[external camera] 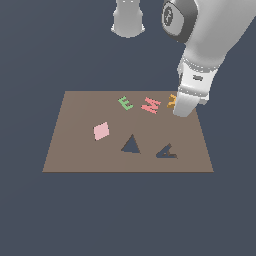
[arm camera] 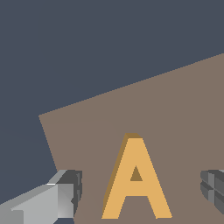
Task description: Insert a designated object into the corresponding slot on a board.
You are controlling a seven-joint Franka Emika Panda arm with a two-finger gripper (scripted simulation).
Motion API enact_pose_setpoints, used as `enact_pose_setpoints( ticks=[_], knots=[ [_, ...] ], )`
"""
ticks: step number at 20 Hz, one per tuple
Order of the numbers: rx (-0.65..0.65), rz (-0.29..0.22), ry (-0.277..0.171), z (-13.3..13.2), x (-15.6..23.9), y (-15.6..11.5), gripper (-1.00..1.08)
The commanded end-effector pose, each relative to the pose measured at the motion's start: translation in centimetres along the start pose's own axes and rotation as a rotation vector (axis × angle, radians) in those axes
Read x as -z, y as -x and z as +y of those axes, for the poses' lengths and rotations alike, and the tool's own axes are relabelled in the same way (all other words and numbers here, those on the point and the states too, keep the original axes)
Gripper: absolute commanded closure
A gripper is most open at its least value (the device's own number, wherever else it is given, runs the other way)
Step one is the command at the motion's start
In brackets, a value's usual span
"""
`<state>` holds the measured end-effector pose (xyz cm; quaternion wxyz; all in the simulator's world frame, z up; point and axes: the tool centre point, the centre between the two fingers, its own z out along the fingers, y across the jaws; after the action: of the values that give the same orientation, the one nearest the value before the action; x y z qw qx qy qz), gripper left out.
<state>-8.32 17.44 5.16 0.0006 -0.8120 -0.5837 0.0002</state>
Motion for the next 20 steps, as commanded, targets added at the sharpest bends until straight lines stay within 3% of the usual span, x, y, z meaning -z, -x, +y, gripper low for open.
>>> enact_pose_setpoints(
  ticks=[1,16,17,20],
  knots=[
    [0.019,0.0,0.001,-0.3,-0.1,0.0,-0.92],
    [0.02,-0.001,0.001,-0.3,-2.2,0.1,-0.92],
    [0.02,-0.001,0.001,-0.3,-2.2,0.1,1.08],
    [0.02,-0.001,0.001,-0.3,-2.2,0.1,1.08]
  ],
)
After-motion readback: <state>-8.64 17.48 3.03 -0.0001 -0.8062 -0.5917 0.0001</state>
